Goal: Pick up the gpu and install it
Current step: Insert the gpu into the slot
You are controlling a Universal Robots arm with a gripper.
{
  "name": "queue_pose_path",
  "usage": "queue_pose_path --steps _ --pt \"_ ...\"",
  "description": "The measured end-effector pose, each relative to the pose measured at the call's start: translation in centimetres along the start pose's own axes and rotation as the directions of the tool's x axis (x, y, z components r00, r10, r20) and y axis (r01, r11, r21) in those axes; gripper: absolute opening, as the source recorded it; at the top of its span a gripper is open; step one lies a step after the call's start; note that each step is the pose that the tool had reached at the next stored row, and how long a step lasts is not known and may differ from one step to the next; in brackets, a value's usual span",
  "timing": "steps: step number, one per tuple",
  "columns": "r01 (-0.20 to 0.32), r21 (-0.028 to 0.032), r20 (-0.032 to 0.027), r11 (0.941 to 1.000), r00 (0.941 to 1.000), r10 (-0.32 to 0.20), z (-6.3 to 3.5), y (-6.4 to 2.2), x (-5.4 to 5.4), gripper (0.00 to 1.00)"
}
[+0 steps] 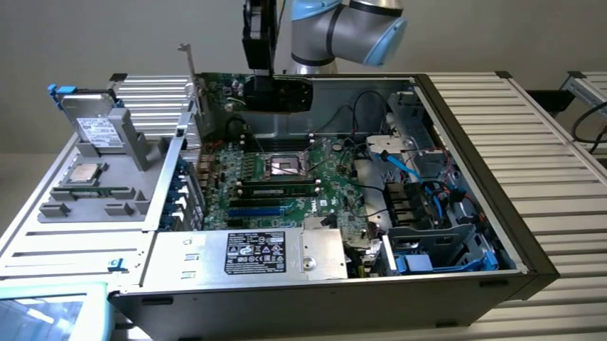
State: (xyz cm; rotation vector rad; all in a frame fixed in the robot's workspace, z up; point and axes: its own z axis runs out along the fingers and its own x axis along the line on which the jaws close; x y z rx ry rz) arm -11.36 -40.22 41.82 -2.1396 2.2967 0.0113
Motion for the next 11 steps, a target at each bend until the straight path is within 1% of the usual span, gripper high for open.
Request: queue_pose_path --steps 8,11 --pt "0.0 -0.0002 0.0014 1.0 1.0 0.0 1.43 -0.15 3.6 0.27" --pt "0.0 -0.0002 0.0016 1.0 1.0 0.0 1.96 -0.21 4.7 0.27"
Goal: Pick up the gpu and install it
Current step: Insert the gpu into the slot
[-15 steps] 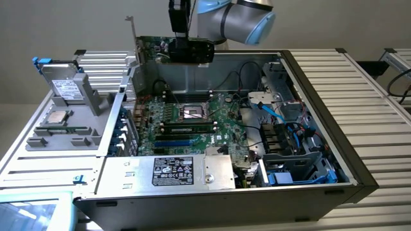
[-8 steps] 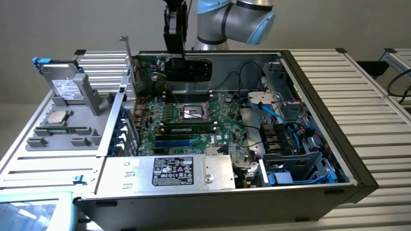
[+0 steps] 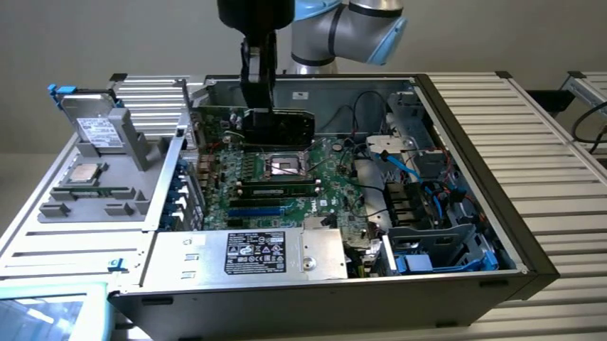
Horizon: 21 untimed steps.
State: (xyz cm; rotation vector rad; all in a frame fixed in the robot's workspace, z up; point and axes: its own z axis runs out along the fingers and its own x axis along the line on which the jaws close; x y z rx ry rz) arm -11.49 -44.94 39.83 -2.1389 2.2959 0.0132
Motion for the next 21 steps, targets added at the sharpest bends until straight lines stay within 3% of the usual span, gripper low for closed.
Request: queue_pose_path --steps 12,21 --pt "0.0 0.0 0.0001 1.0 1.0 0.0 2.18 0.11 0.7 0.27" --pt "0.0 0.0 0.0001 1.0 1.0 0.0 3.81 0.37 1.9 0.27"
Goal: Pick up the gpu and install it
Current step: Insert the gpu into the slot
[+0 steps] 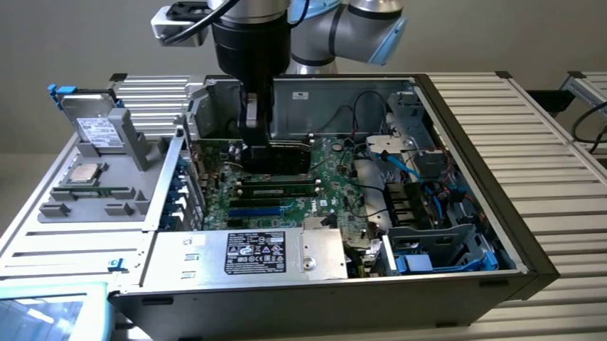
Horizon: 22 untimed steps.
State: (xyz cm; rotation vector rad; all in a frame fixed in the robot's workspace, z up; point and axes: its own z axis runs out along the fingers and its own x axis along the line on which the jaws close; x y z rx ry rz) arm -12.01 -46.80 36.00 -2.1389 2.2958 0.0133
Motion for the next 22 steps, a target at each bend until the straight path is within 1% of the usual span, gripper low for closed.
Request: queue_pose_path --steps 4,10,13,17,22 --pt "0.0 0.0 -0.0001 1.0 1.0 0.0 0.72 0.1 0.5 0.27" --pt "0.002 -0.0001 -0.0001 1.0 1.0 -0.002 1.82 0.28 0.5 0.27" --pt "0.014 -0.0003 -0.0003 0.9999 0.9999 -0.014 2.36 0.33 0.4 0.27" --pt "0.043 -0.0001 -0.0002 0.9991 0.9991 -0.043 3.07 0.34 0.1 0.27" --pt "0.046 -0.0002 -0.0003 0.9989 0.9989 -0.046 3.2 0.35 0.1 0.27"
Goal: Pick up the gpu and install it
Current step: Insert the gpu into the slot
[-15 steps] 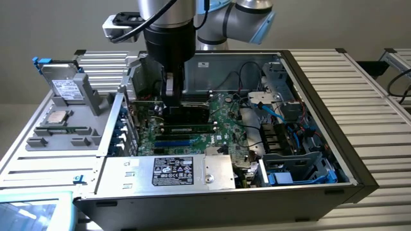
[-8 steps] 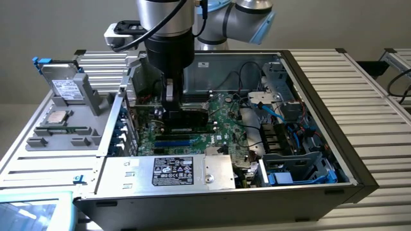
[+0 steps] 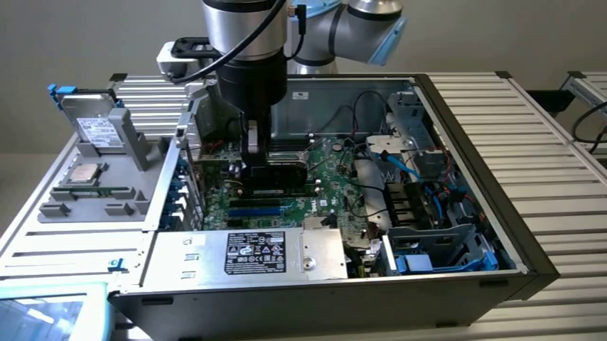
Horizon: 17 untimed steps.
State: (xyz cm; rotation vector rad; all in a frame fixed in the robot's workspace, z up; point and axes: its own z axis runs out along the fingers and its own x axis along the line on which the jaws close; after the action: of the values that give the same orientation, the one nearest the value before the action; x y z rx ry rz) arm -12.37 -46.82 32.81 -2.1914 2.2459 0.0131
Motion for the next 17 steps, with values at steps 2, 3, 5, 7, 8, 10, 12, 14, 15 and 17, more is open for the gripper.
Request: queue_pose_path --steps 2,3,5,7,8,10,12,14,15,17 --pt "0.0 0.0 -0.0001 1.0 1.0 0.0 0.35 0.01 -0.2 0.27" --pt "0.0 0.0 0.0 1.0 1.0 0.0 0.53 0.0 -0.3 0.27" --pt "0.001 0.0001 -0.0002 1.0 1.0 -0.001 0.9 0.0 -0.4 0.27" --pt "0.002 0.0 -0.0006 1.0 1.0 -0.002 1.26 -0.02 -0.5 0.27" --pt "0.003 0.0 -0.0006 1.0 1.0 -0.003 1.44 -0.02 -0.5 0.27" --pt "0.003 0.0 -0.0007 1.0 1.0 -0.003 1.8 -0.01 -0.5 0.27" --pt "0.004 0.0 -0.0006 1.0 1.0 -0.004 2.17 -0.01 -0.5 0.27" --pt "0.004 -0.0001 -0.0006 1.0 1.0 -0.004 2.53 -0.01 -0.5 0.27" --pt "0.004 0.0 -0.0005 1.0 1.0 -0.004 2.73 -0.02 -0.5 0.27" --pt "0.005 0.0 -0.0006 1.0 1.0 -0.005 3.09 -0.02 -0.4 0.27"
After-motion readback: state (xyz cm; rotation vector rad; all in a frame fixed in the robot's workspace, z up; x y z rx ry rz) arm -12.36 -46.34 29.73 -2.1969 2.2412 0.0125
